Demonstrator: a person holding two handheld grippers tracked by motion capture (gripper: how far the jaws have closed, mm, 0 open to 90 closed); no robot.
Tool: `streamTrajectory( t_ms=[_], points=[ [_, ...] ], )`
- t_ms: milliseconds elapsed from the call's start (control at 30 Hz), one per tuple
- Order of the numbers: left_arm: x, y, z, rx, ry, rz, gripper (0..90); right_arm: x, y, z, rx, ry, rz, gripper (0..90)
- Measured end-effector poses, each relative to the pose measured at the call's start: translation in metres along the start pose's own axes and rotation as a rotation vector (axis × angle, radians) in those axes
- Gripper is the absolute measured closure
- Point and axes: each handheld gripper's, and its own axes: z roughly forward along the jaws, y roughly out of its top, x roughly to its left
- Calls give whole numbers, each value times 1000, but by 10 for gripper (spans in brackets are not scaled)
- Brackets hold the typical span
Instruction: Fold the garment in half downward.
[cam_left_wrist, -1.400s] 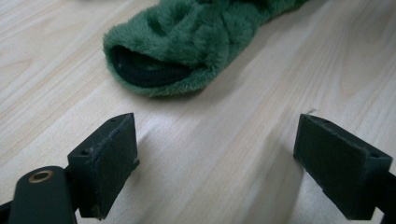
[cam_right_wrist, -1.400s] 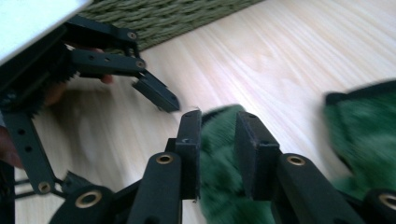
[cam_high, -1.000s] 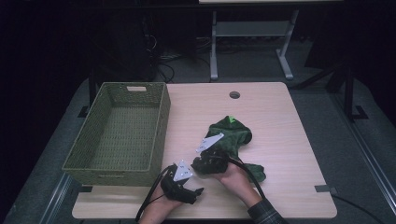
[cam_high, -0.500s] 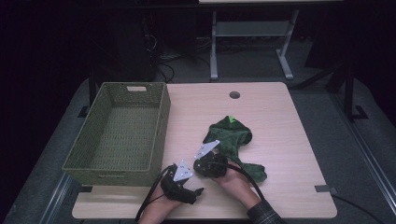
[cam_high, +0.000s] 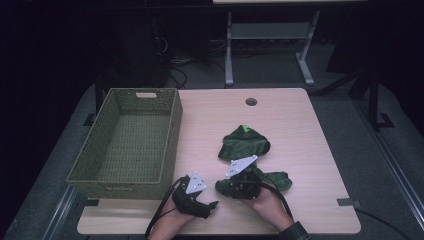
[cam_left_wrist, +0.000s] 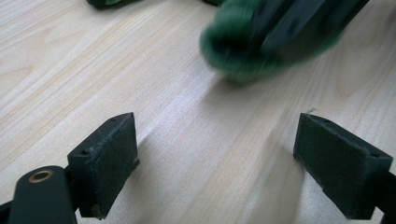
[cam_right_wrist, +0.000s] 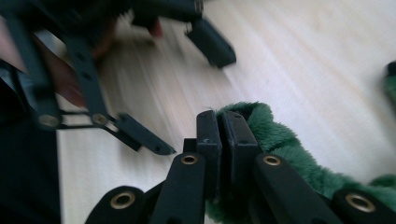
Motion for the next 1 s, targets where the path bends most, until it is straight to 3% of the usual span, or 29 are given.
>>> streamTrajectory(
  t_ms=[300,567,767,1000],
  points=[
    [0,0,0,0,-3,1,129,-10,2,-37,-120,-23,27,853],
    [1,1,0,1,-2,6,129,-30,-14,-63,-165,-76,91,844],
    [1,1,0,0,-2,6,129,-42,-31,-69,-144,-106,141,832],
    [1,1,1,3,-3,10,129,-54,-50,-70,-74,-193,184,792]
  ],
)
